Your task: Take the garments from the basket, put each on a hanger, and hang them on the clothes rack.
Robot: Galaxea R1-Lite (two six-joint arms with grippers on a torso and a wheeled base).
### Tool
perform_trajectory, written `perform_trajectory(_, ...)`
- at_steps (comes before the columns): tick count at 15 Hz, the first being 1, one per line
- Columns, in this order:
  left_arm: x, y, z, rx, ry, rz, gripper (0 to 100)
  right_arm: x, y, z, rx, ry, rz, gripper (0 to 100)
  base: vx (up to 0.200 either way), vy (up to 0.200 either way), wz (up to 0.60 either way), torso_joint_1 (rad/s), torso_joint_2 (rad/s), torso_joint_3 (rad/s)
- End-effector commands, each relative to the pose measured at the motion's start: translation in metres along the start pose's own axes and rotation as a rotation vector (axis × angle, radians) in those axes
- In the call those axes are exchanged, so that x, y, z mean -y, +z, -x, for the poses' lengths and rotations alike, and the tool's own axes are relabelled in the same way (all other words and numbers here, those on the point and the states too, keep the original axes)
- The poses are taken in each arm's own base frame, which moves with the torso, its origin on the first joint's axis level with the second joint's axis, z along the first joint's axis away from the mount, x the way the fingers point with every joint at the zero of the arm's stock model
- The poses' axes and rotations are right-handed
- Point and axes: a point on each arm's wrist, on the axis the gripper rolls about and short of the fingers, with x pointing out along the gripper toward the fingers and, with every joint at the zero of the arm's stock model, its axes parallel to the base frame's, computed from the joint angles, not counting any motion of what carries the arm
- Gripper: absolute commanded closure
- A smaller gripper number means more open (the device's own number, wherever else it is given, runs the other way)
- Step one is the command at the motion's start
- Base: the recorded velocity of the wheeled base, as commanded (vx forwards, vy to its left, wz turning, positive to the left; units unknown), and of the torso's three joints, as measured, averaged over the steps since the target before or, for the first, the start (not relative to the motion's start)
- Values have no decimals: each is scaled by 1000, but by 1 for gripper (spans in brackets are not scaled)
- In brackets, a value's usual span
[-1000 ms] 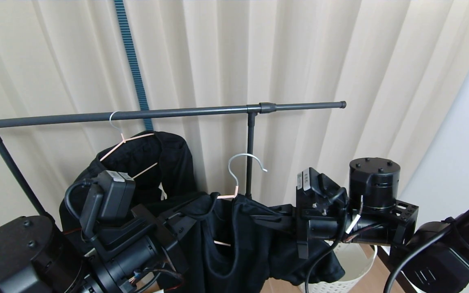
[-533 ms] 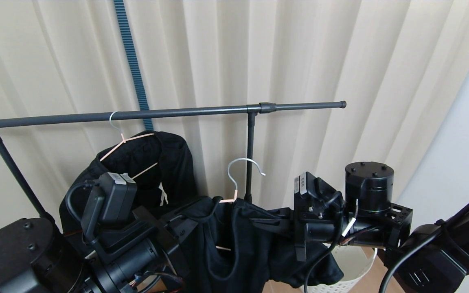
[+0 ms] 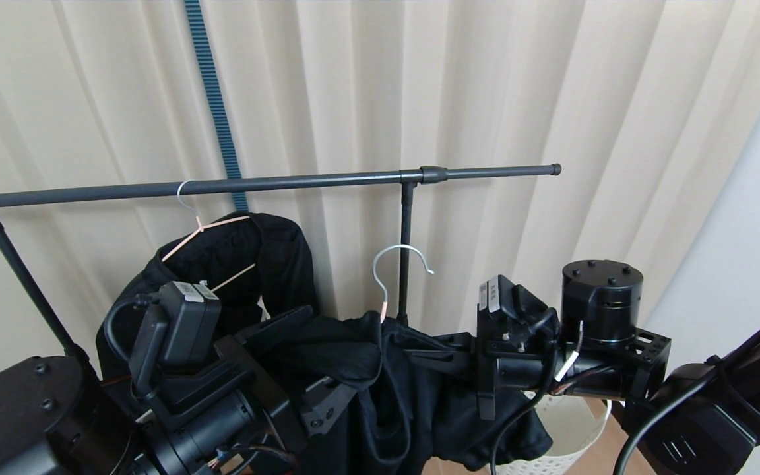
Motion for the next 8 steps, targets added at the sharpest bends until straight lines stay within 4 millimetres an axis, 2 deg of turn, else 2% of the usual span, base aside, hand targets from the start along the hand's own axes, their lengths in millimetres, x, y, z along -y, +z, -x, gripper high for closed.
perform_trajectory(1,1,5,3,24,-2,-3,0,0,1,1,2,-1,-2,100,0,0,0,0,0,0)
perform_trajectory(3,0,8,6,16,25,-106,0,0,1,1,3,-1,-12,100,0,0,0,0,0,0)
perform_trajectory(6,-1,18,4,-34,131,-124,0,0,1,1,1,-3,-11,100,0,0,0,0,0,0)
perform_trajectory(8,1,29,7,-83,142,-121,0,0,0,0,-2,-3,-13,100,0,0,0,0,0,0)
